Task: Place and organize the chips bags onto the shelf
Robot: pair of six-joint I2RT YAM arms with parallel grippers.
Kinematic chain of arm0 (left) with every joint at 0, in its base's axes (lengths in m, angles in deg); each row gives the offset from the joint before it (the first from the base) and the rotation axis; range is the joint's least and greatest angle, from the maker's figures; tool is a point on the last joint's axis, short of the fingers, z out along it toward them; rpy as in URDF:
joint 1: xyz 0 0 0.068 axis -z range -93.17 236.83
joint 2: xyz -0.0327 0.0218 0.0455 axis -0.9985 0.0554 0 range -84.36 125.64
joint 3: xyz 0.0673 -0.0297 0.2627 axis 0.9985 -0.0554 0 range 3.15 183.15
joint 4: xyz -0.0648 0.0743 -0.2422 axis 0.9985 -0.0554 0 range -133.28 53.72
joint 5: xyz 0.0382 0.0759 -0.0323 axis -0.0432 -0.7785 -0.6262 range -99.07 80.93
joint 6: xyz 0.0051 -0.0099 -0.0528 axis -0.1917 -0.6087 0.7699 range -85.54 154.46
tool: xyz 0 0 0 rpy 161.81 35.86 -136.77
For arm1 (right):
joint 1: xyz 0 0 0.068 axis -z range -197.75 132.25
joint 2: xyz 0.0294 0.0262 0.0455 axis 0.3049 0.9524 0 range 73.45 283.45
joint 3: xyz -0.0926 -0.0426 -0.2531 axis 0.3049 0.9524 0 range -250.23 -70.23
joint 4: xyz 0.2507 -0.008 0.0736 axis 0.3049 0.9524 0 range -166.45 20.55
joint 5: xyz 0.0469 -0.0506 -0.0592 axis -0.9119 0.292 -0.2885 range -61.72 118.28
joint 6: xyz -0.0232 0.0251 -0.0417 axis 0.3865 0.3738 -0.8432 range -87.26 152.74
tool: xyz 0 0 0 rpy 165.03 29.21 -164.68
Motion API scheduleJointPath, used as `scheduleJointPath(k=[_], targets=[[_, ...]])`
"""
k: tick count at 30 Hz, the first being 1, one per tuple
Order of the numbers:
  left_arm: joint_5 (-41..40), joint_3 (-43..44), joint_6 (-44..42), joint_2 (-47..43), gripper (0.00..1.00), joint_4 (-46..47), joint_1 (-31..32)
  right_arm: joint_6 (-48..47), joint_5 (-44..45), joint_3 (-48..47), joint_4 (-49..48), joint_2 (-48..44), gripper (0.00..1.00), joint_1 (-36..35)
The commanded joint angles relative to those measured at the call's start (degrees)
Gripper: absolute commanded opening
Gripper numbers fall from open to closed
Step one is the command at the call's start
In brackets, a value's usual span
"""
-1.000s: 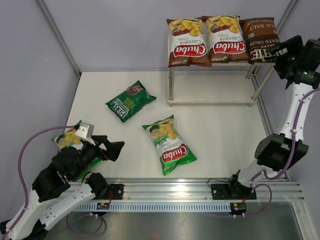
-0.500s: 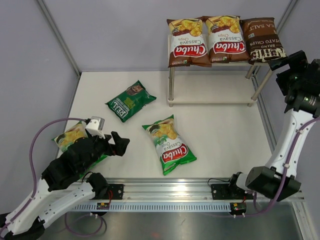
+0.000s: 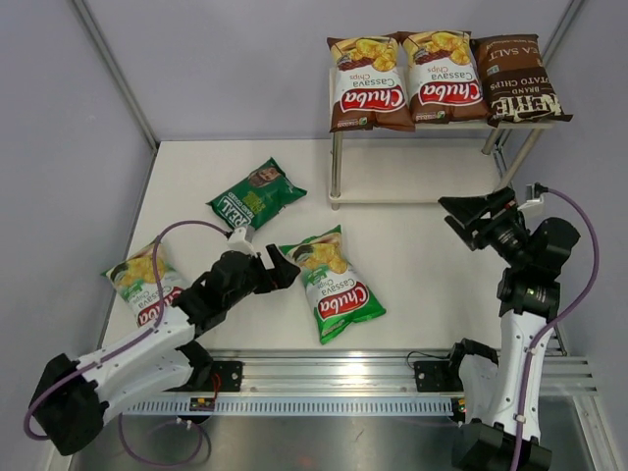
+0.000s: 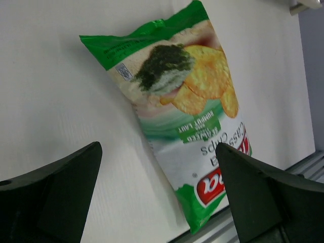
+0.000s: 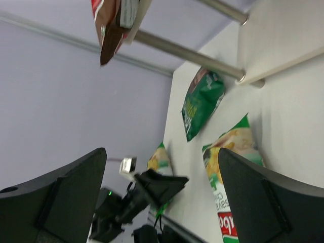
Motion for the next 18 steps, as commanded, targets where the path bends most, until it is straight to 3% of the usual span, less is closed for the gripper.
scheduleJointPath(k=[1,7,18], targets=[[7.57,-3.38,6.14,7.11,0.99,24.59,-5.87,0.67,-7.56,1.98,-4.08,-3.98,0.99,-3.98],[19.07,-8.65,10.19,26.35,0.99,50.86,-11.34,0.40,-8.62,4.01,-4.07,-7.94,0.99,-7.77],[21.99,-12.35,18.10,57.28,0.99,94.01,-11.96,2.07,-9.24,4.98,-6.71,-8.65,0.99,-9.71]])
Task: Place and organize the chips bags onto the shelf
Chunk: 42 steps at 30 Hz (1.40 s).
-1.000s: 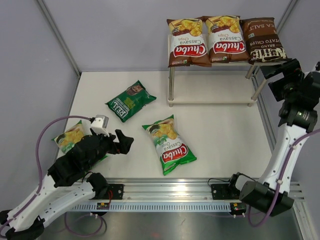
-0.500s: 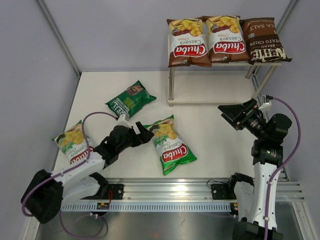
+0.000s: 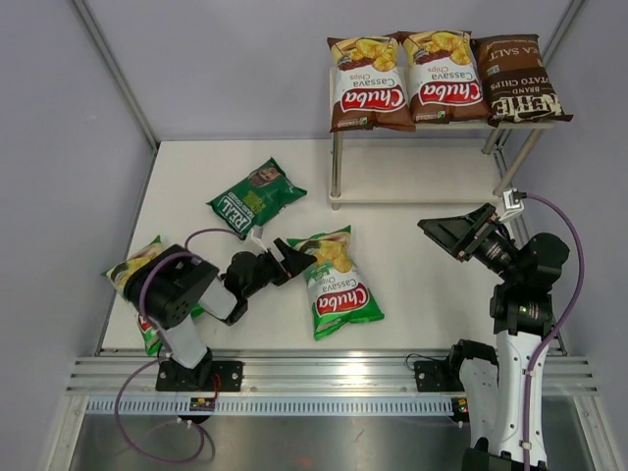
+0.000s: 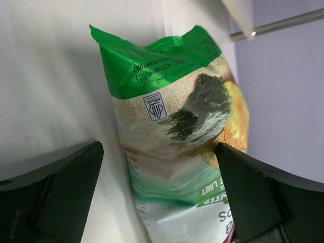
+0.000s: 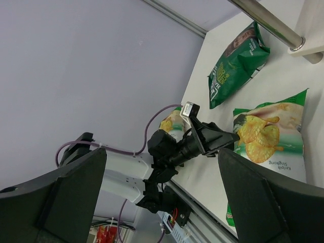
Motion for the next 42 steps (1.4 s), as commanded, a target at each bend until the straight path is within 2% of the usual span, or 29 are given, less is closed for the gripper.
scheduleJointPath(k=[1,2,5,8,12,15,16,18,24,27,30,33,37,38,39,41,42], targets=[[1.62,-1.89,5.16,8.71,0.99,25.29,-0.22,1.22,-1.74,0.58,-3.11,-0.58,0.99,-0.64],[1.70,-2.06,6.22,14.13,0.99,31.94,-0.31,1.39,-1.65,0.76,-2.93,-0.67,0.99,-0.81],[1.87,0.04,7.64,20.31,0.96,32.80,-0.22,1.39,-1.39,1.28,-3.02,-0.85,0.99,-1.08],[1.52,1.80,6.94,21.92,0.90,32.80,0.48,1.22,-1.39,1.55,-3.02,-0.93,0.99,-1.26],[-0.23,1.19,5.44,19.46,0.79,32.71,1.10,0.60,-1.30,1.37,-2.40,-0.49,0.99,-1.61],[-0.41,0.75,4.48,17.62,0.65,32.71,1.10,0.34,-1.12,1.29,-2.49,-0.14,1.00,-1.70],[-0.32,0.57,4.39,17.35,0.52,32.71,1.10,0.25,-1.12,1.20,-2.49,-0.14,1.00,-1.70],[-0.58,0.31,4.56,16.39,0.42,32.71,1.10,0.16,-1.12,1.20,-2.40,0.03,0.99,-1.78],[-4.88,-5.31,6.66,9.63,0.37,32.71,1.01,-3.35,0.54,1.81,1.46,0.56,0.99,-2.31],[-7.96,-9.44,9.91,3.30,0.29,32.71,1.01,-4.06,2.12,4.70,2.96,1.35,0.99,-2.83],[-10.24,-12.07,13.42,-3.81,0.19,29.47,0.92,-1.34,3.88,10.22,-1.60,2.40,0.99,-4.33],[-11.57,-13.49,15.71,-11.20,0.10,27.53,0.92,2.62,6.59,15.42,-11.78,5.74,0.99,-9.68],[-15.87,-14.37,17.13,-23.75,0.02,20.34,0.92,5.78,14.06,23.25,-23.30,10.05,0.99,-23.80],[-16.66,-14.37,17.13,-26.92,0.01,17.36,0.92,6.66,15.65,24.48,-27.93,10.05,0.99,-25.15],[-18.32,-14.37,16.78,-34.78,0.00,9.32,0.92,7.97,18.27,26.58,-29.81,9.62,0.99,-26.12],[-21.22,-12.45,14.86,-43.34,0.00,-1.08,1.01,8.78,20.92,28.17,-30.35,6.30,1.00,-27.18],[-22.46,-11.48,13.89,-52.87,0.00,-12.01,1.10,8.78,23.55,29.49,-30.27,4.80,0.99,-27.62]])
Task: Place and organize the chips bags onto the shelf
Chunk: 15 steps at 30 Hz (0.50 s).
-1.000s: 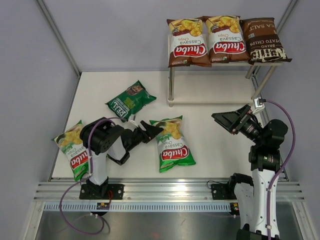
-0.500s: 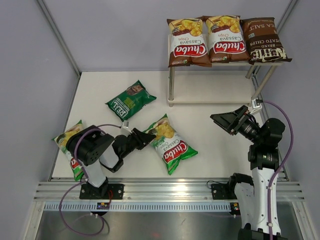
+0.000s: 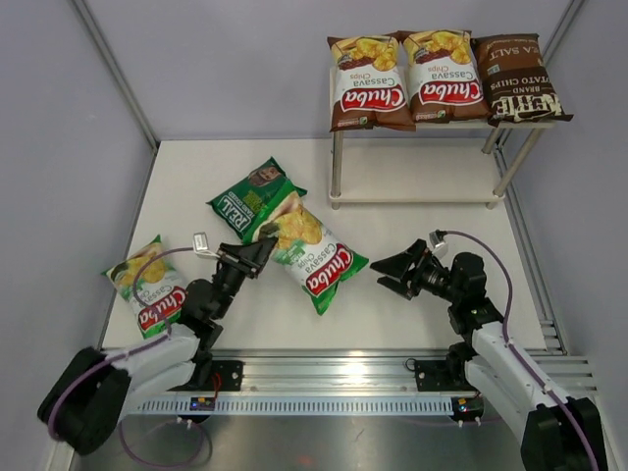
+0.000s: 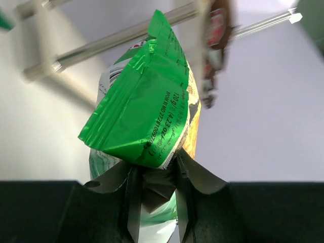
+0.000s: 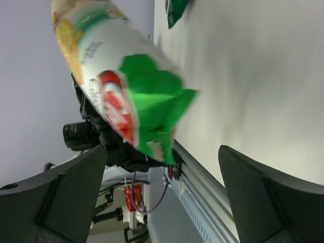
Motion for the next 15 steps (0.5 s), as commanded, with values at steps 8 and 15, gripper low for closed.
scheduleJointPath(k=[8,15], targets=[[-13.48,10.27,-1.70,-39.87,0.00,-42.37,0.36,4.79,10.80,3.09,-25.11,-3.39,0.99,-7.47],[-11.02,10.73,7.45,-38.04,0.00,-40.47,0.36,-2.14,16.14,-5.08,-36.37,7.78,1.00,-25.57]])
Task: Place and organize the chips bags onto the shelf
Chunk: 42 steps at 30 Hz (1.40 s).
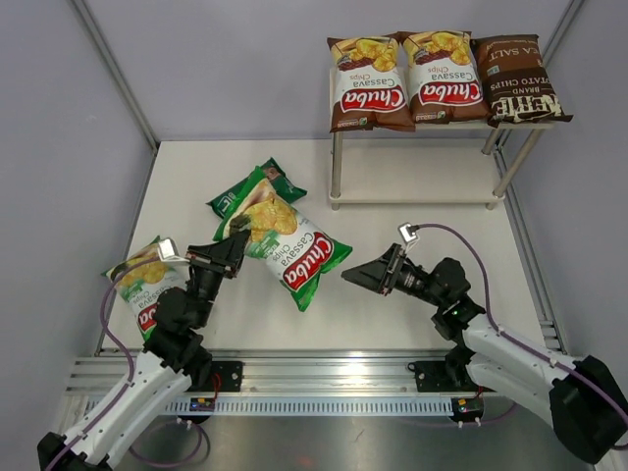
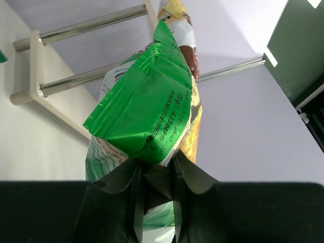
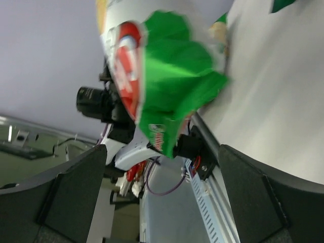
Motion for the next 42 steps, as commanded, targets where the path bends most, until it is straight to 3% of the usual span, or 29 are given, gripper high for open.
scheduleJointPath(k=[1,7,15,17,23,26,34,42], targets=[[-0.40,1.68,6.25,1.79,0.00,3.06,0.29,-5.30,5.20,-5.74,-12.99,4.18,0.99,-8.11],[3.03,1.59,11.09,5.40,0.00,8.95,0.38,-5.83,12.85,-7.68,-16.44,11.22,0.99,-12.53],[0.75,1.76,11.62,2.16,0.00,7.03,0.64,-7.50,25.16,-5.93,-7.22,5.70,0.99,-16.40],[0.31,2.29,11.36,1.80,0.00,6.59,0.64,-6.80,25.69,-5.40,-4.32,3.76,0.99,-16.49],[1.54,2.29,12.85,6.01,0.00,11.84,2.22,-4.26,19.63,-7.15,-13.09,10.95,0.99,-16.66],[-0.03,3.08,12.15,6.89,0.00,12.82,4.59,-4.25,22.77,-6.28,-14.15,12.20,0.99,-17.28],[-4.87,5.45,8.19,3.73,0.00,6.85,5.74,-4.60,28.94,-2.32,-3.53,-0.26,1.00,-17.28],[-2.85,5.72,10.47,8.12,0.00,13.43,6.18,-3.99,27.36,-3.55,-1.40,-2.31,0.99,-17.28]])
